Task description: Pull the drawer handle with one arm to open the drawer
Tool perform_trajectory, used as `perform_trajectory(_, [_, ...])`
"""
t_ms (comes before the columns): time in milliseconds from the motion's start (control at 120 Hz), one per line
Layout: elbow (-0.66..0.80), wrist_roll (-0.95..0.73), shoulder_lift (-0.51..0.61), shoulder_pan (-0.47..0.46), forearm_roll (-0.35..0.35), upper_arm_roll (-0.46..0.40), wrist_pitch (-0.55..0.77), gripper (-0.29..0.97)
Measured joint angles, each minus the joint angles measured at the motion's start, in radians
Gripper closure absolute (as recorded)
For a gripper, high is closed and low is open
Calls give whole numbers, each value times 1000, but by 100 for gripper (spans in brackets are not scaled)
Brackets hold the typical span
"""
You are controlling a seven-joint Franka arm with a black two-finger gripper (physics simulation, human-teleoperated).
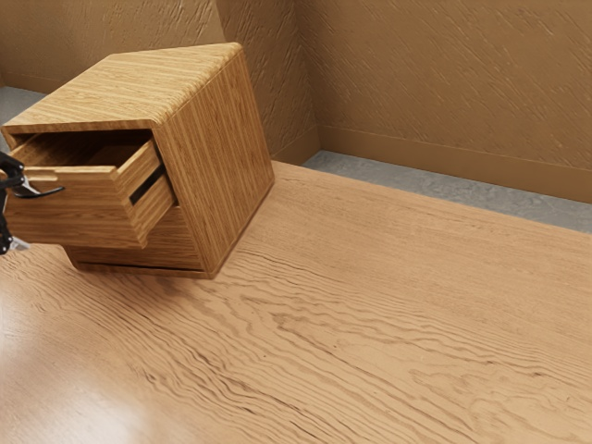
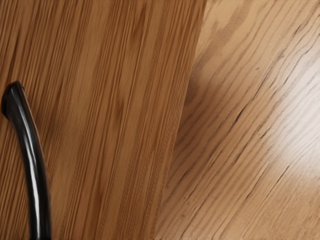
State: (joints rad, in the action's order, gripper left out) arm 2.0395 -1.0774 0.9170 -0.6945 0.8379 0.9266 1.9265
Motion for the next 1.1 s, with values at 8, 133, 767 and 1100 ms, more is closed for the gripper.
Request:
perform_trajectory(8, [1, 0, 0, 2, -1, -1, 0, 3])
perform_trajectory(133, [19, -1, 7, 27, -13, -17, 1, 1])
perform_trajectory(767, [113, -8, 34, 161, -69, -103, 4, 7])
perform_trajectory(1100, [184, -15, 83, 239, -109, -162, 4, 6])
